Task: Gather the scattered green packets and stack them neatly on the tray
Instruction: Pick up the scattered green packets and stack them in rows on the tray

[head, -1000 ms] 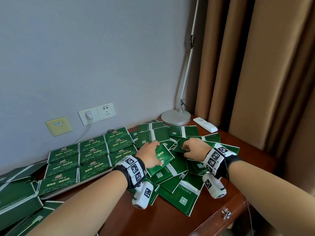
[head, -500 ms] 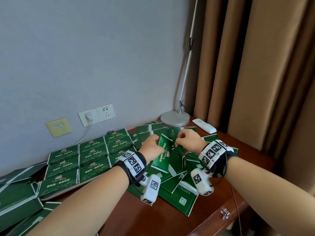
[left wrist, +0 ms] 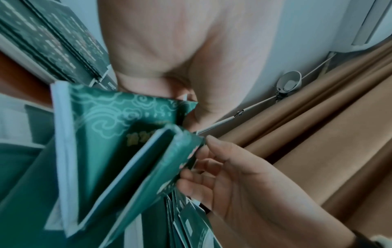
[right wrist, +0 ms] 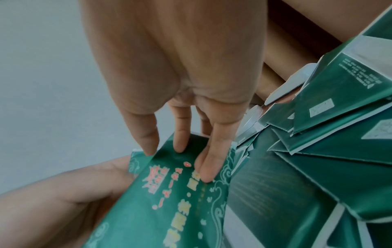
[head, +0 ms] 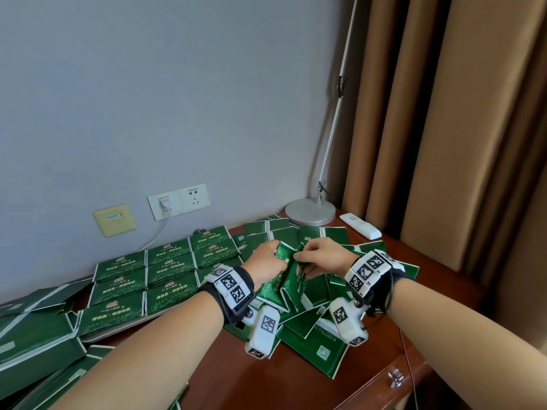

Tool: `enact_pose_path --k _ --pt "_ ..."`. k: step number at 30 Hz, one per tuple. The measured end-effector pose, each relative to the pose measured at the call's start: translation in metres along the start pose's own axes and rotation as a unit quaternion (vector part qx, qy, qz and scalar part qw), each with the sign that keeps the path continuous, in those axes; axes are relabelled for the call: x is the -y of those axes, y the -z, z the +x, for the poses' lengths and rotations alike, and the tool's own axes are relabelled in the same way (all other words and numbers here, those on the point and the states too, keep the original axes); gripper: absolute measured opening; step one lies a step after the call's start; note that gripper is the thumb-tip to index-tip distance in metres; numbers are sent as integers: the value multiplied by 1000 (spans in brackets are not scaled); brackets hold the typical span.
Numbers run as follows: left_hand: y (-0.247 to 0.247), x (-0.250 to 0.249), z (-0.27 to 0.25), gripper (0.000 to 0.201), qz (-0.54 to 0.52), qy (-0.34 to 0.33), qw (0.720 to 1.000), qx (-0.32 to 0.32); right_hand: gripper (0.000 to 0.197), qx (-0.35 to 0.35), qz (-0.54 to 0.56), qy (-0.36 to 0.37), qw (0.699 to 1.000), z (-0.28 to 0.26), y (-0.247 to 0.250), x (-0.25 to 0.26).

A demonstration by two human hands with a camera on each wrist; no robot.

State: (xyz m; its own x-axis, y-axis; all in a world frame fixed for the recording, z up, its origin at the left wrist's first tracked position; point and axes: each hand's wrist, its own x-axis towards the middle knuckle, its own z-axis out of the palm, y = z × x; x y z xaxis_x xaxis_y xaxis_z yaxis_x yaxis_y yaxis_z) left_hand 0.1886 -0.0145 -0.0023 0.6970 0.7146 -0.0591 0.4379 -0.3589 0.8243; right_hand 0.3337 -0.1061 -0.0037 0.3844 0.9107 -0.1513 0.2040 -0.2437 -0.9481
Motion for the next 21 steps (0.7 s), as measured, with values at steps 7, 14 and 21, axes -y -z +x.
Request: enact_pose_path --k 7,14,21 --pt "28 15 -11 22 -19 -3 997 -74 24 -28 -52 23 998 -3 -13 11" --pt "95 49 -35 34 -63 36 985 -156 22 -101 -98 64 988 16 -44 35" --pt "160 106 -59 61 -166 96 959 -209 22 -126 -71 58 988 59 -84 52"
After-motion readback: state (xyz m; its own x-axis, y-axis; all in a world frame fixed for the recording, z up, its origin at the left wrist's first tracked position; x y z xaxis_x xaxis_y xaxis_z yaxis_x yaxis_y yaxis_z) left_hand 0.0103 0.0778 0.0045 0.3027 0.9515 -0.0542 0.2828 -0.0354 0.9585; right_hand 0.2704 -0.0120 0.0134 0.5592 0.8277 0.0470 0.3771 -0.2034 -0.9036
